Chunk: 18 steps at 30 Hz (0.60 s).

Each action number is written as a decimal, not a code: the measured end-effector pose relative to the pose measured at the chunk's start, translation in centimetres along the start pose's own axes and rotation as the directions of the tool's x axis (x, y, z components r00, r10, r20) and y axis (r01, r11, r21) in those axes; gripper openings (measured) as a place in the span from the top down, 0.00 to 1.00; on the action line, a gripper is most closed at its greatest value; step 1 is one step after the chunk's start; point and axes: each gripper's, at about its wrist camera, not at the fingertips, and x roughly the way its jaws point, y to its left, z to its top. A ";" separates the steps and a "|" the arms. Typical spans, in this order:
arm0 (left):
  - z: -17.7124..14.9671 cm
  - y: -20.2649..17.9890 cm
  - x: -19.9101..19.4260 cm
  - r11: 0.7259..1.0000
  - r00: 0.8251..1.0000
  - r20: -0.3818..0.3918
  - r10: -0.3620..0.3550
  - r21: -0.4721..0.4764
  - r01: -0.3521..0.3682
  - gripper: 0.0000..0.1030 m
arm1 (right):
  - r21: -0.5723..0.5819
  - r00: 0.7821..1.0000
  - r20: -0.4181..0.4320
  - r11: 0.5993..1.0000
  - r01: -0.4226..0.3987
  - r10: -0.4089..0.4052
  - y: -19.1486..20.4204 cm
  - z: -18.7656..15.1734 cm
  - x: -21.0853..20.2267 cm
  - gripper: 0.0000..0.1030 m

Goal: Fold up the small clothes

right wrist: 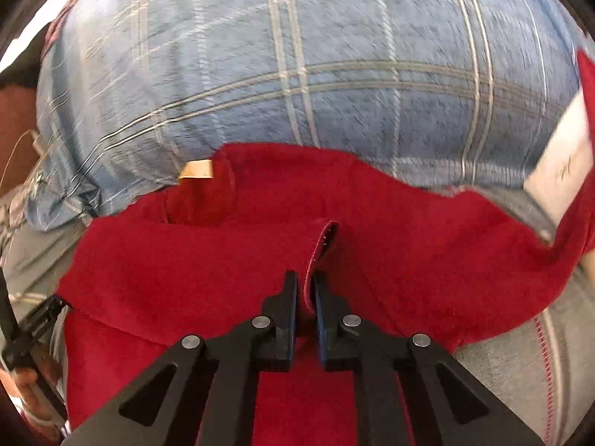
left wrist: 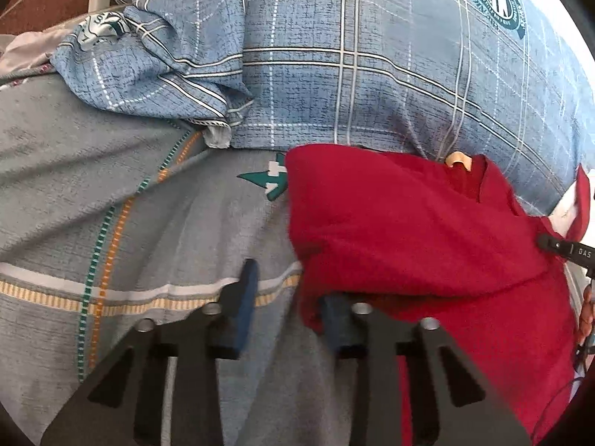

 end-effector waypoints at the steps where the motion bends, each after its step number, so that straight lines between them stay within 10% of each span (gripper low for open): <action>1: -0.1 0.0 -0.1 1.000 1.000 -0.003 -0.007 -0.001 0.007 0.84 | -0.018 1.000 0.023 1.000 0.004 -0.004 0.4 0.1 -0.9 0.93; 8: -2.0 -0.5 -2.2 0.999 0.999 -0.038 -0.021 0.032 0.023 0.85 | -0.034 0.991 0.134 0.999 0.015 -0.010 -0.5 0.4 -6.6 0.93; 13: -3.1 -0.2 -2.3 0.999 0.997 -0.064 0.036 0.037 -0.033 0.85 | 0.010 0.989 0.066 0.991 0.131 -0.132 -3.0 -0.5 -4.0 0.93; 16: -2.6 0.4 -3.1 1.000 0.999 -0.038 0.013 -0.002 -0.013 0.84 | 0.079 0.995 -0.007 0.992 0.103 -0.103 -4.4 -1.1 -2.8 0.85; 18: -2.3 0.5 -3.9 1.000 1.000 -0.002 0.004 -0.011 -0.004 0.78 | 0.120 0.995 0.022 0.988 0.097 -0.101 -4.8 -1.0 -3.8 0.57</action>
